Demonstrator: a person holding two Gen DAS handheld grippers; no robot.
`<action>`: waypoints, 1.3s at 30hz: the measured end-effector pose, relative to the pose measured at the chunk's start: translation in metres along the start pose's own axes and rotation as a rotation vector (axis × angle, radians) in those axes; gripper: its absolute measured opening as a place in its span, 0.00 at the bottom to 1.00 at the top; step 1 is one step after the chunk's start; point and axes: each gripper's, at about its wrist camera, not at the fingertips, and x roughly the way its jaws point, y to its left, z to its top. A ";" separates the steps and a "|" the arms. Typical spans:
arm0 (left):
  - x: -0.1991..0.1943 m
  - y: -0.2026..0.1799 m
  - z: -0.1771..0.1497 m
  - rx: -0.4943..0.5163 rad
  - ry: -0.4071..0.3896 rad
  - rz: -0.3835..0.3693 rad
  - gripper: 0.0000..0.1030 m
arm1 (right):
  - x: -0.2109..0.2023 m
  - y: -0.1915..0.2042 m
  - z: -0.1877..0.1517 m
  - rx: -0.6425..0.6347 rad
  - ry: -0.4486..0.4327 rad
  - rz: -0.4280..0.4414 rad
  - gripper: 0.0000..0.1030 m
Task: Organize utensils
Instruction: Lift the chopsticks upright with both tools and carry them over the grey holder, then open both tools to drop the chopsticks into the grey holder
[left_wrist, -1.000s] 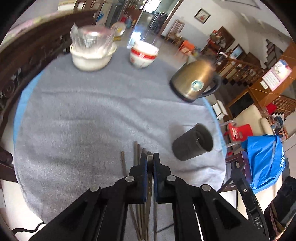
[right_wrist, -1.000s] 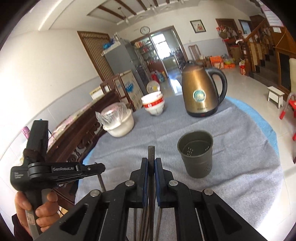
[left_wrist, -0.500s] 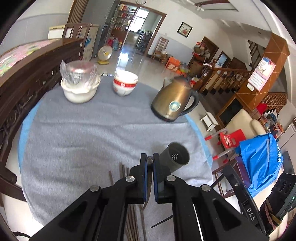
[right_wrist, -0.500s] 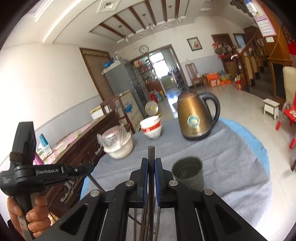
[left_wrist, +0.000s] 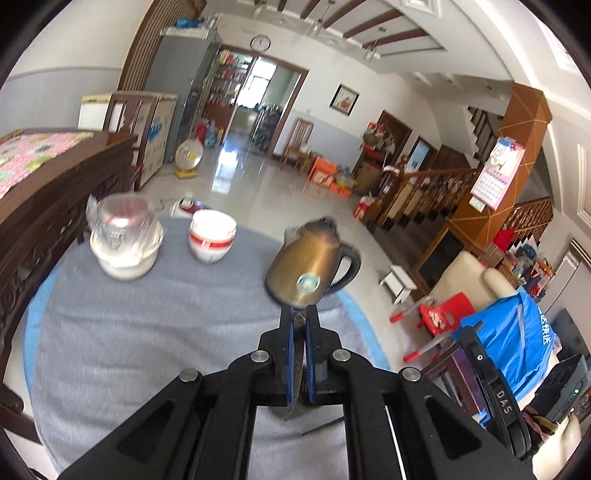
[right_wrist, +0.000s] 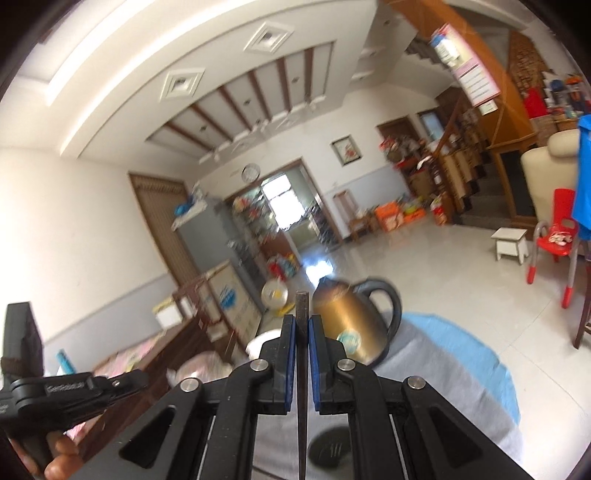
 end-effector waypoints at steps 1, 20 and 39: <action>0.001 -0.004 0.003 0.002 -0.016 -0.007 0.06 | 0.003 -0.002 0.004 0.006 -0.022 -0.015 0.08; 0.094 0.004 -0.050 -0.020 0.133 0.089 0.06 | 0.070 -0.031 -0.049 -0.007 0.164 -0.101 0.10; -0.005 0.052 -0.129 0.069 0.133 0.357 0.55 | -0.024 -0.020 -0.074 0.100 0.139 0.005 0.63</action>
